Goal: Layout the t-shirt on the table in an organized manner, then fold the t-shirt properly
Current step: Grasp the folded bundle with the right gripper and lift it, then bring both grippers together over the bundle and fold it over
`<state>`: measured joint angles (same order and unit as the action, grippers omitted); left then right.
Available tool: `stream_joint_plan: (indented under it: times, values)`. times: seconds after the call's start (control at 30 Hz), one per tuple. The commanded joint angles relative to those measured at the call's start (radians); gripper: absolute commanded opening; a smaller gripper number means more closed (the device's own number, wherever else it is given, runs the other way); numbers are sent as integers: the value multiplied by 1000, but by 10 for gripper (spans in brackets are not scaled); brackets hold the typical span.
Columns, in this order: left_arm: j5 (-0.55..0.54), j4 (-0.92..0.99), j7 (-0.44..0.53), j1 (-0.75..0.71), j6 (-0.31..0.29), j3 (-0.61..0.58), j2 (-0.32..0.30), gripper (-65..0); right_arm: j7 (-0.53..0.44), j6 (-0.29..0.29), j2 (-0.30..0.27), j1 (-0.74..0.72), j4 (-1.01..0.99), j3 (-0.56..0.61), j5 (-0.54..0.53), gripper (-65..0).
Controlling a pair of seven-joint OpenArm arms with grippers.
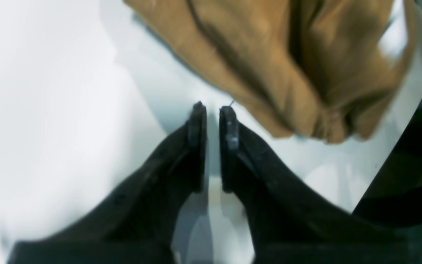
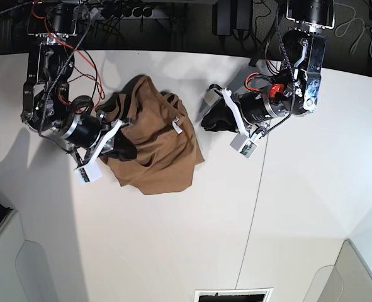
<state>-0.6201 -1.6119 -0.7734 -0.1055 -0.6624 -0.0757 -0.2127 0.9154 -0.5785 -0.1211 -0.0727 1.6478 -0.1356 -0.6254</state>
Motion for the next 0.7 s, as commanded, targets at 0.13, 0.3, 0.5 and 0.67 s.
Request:
stream_joint_plan:
  times: [0.13,0.3,0.5,0.67]
  values:
    - [-1,-9,37,14,-14,2,-3,-581,-28,-9,-3,55,16,19,-40,-650]
    - [-72,-59,-13,23,-36,16,-17,-581,-82,-8,-3,31,32,8,-40,-650]
    - [-140,-240,-39,19,-36,90,-69,-581,-109,-1,-3,-55,63,-16,14,-650]
    - [-325,-323,-105,19,-36,53,-94,-581,-161,0,-3,-151,14,-13,142,-650]
